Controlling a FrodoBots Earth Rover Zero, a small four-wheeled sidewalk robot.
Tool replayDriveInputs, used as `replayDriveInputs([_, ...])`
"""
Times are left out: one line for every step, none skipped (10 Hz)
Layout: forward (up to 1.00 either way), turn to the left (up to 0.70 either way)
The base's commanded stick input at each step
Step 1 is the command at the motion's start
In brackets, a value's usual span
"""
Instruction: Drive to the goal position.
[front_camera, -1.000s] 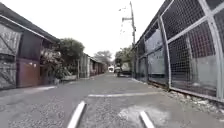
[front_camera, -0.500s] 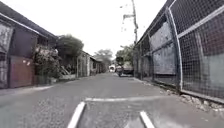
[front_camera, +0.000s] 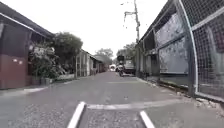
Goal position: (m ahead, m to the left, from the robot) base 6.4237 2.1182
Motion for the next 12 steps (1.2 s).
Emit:
replayDriveInputs([0.85,0.0])
replayDriveInputs([0.85,0.0])
replayDriveInputs([0.85,0.0])
replayDriveInputs([0.85,0.0])
replayDriveInputs([0.85,0.02])
replayDriveInputs([0.85,0.01])
replayDriveInputs([0.85,-0.34])
replayDriveInputs([0.85,-0.28])
replayDriveInputs([0.85,-0.08])
replayDriveInputs([0.85,0.02])
replayDriveInputs([0.85,0.03])
replayDriveInputs([0.85,0.0])
